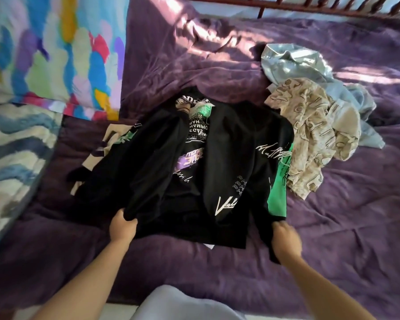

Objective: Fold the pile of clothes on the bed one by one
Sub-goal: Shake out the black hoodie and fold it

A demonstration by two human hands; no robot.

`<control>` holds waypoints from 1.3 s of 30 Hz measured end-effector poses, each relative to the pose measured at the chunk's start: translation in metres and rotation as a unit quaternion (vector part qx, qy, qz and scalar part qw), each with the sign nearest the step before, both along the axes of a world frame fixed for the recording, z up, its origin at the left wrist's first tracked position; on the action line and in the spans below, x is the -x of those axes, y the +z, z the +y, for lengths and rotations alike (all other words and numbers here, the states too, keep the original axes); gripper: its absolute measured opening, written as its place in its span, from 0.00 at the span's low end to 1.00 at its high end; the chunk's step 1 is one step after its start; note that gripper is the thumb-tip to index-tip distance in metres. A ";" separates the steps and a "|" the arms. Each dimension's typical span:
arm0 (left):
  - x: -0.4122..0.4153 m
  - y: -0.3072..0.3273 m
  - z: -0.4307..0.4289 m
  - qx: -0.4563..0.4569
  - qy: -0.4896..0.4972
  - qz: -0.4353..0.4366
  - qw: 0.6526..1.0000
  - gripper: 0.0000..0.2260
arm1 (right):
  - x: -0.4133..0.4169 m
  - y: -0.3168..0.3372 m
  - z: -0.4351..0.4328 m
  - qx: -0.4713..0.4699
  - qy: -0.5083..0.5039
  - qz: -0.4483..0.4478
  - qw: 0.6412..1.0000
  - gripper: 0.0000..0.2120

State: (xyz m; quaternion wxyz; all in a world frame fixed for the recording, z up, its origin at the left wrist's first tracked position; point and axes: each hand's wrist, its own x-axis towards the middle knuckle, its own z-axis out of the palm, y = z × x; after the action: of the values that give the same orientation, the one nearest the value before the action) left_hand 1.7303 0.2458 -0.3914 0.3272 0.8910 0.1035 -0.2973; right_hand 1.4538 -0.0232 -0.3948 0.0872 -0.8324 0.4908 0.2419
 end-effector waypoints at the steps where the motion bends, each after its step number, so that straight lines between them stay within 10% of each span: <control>1: -0.001 0.001 0.003 0.010 0.007 -0.001 1.000 0.16 | 0.010 0.011 -0.019 0.046 -0.025 0.000 0.999 0.13; 5: 0.001 0.002 0.017 0.033 0.018 -0.005 0.999 0.20 | 0.056 0.043 -0.076 0.167 -0.150 0.037 0.974 0.15; 15: 0.011 0.005 0.024 0.055 0.039 -0.008 0.998 0.22 | -0.053 -0.015 0.068 -0.085 0.208 -0.005 0.974 0.39; 23: 0.013 0.016 0.036 0.074 0.027 -0.005 0.997 0.25 | -0.063 -0.023 0.045 -0.067 -0.040 -0.122 0.990 0.17; 29: 0.000 0.037 0.058 0.174 0.058 0.087 0.979 0.28 | -0.003 0.019 0.003 -0.005 -0.307 -0.311 0.900 0.13; 39: 0.023 0.053 0.093 0.256 0.081 0.148 0.952 0.33 | 0.080 0.044 0.075 0.022 -0.048 -0.156 0.986 0.30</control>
State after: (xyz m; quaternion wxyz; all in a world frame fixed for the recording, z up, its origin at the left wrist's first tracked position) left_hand 1.7074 0.3390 -0.3382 0.5480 0.7123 0.1429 -0.4146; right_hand 1.3735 0.0518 -0.3503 0.1561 -0.8371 0.5158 0.0939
